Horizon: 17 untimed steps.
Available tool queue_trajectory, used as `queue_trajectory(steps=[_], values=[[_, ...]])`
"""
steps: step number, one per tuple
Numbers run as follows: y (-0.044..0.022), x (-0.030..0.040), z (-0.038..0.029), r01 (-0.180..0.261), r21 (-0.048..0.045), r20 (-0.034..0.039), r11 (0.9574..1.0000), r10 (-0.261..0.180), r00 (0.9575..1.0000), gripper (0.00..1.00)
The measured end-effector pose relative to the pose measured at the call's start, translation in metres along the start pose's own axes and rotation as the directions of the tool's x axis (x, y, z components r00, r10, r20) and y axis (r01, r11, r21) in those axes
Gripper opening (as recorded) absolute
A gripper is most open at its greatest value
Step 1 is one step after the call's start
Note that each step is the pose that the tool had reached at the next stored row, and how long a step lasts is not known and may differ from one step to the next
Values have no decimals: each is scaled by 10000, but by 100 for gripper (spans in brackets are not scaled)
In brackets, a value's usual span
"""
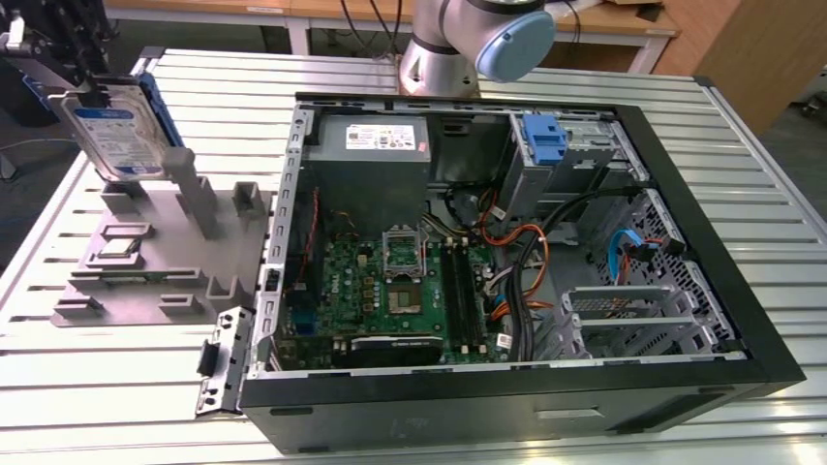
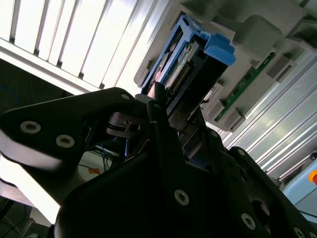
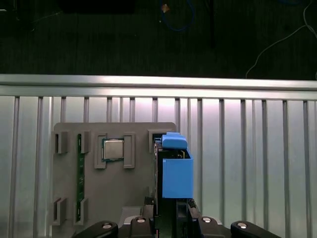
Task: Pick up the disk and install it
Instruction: 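Pick up the disk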
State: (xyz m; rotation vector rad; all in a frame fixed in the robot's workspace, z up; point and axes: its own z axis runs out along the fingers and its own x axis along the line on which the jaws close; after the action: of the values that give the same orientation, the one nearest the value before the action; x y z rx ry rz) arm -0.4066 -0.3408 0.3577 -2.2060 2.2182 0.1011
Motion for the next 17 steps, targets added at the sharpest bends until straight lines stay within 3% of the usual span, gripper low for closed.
queue_trajectory(steps=[17], values=[[17,-23,-436,0,2,1,10000,0,10000,35]])
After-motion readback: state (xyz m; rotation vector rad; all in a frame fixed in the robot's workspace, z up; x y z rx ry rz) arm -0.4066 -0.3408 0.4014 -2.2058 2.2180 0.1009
